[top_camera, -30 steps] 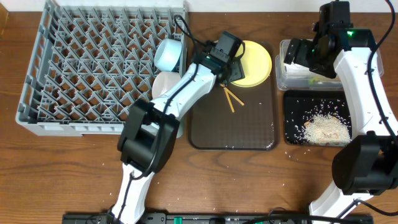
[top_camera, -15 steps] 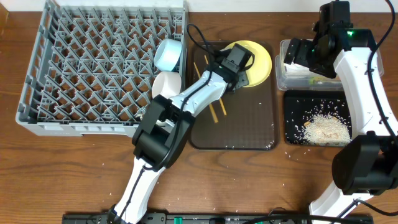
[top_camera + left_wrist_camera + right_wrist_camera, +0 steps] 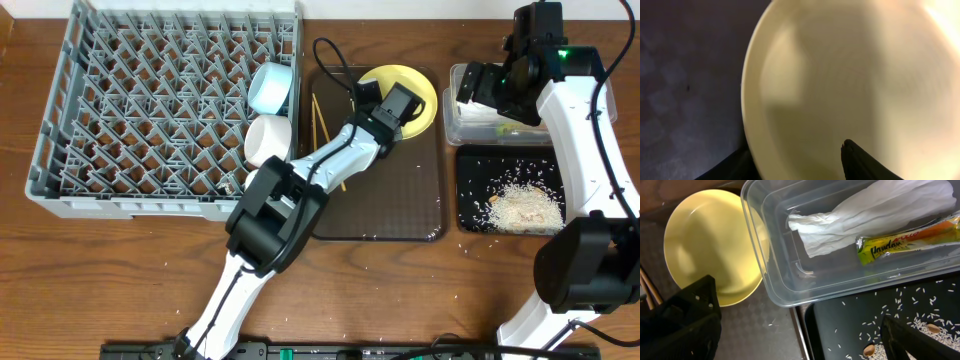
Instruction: Sort waste into correct bins and load items into the dishwasher
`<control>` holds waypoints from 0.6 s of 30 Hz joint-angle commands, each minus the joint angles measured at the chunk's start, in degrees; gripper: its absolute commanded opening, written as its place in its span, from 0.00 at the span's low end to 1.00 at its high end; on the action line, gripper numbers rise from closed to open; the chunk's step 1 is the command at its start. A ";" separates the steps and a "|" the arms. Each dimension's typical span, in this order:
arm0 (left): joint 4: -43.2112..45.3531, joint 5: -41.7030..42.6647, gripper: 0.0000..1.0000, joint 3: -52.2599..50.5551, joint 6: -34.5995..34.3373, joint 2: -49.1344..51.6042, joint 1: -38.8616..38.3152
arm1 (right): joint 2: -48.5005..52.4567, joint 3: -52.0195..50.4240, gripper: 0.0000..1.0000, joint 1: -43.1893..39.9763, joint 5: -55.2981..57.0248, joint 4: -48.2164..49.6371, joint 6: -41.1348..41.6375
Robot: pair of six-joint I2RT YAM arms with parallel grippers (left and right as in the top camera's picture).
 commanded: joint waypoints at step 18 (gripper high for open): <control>-6.40 -14.95 0.07 -1.40 2.71 3.93 0.50 | -1.11 0.26 0.99 -0.09 0.35 0.00 0.15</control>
